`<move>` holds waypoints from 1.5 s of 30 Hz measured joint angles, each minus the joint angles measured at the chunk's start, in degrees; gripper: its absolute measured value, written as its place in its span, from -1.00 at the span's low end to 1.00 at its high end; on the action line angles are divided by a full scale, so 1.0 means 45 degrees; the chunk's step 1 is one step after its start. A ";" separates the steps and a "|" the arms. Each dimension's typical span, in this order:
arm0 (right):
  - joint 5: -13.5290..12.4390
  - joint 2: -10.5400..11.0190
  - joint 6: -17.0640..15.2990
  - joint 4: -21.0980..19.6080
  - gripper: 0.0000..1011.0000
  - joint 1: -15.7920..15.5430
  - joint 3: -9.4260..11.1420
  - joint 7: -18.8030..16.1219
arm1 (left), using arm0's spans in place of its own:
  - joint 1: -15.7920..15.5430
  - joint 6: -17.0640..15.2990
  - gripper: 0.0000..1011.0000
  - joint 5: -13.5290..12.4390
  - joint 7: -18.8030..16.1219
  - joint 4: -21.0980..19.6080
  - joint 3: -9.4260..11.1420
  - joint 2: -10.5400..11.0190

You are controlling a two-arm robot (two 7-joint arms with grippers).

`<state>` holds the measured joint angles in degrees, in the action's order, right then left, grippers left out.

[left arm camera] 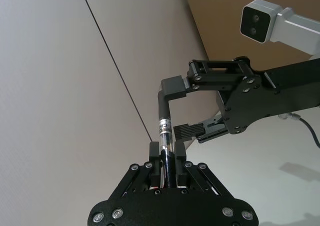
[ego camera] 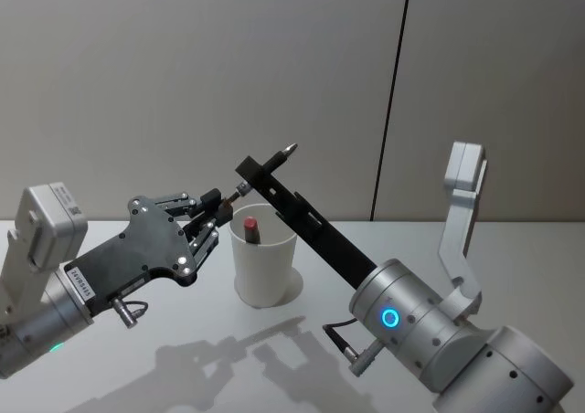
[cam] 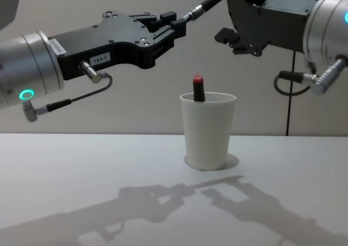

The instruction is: Place the pen into the pen holder.

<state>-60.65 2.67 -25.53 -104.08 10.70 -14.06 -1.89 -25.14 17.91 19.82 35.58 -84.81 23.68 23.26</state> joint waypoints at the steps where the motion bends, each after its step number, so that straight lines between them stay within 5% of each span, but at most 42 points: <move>1: 0.0017 -0.0001 0.0035 0.0029 0.98 0.0012 -0.0012 -0.0004 | -0.0008 0.0001 -0.65 0.0010 0.0002 0.0008 0.0010 0.0002; 45: 0.0224 0.0082 0.0962 0.0521 0.98 0.0495 -0.0616 0.0245 | -0.0096 -0.0016 -0.65 0.0274 0.0064 0.0010 0.0141 0.0143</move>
<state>-59.64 3.04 -21.20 -101.73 12.93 -16.83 -0.78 -25.57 17.84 21.05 35.87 -84.77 24.32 23.90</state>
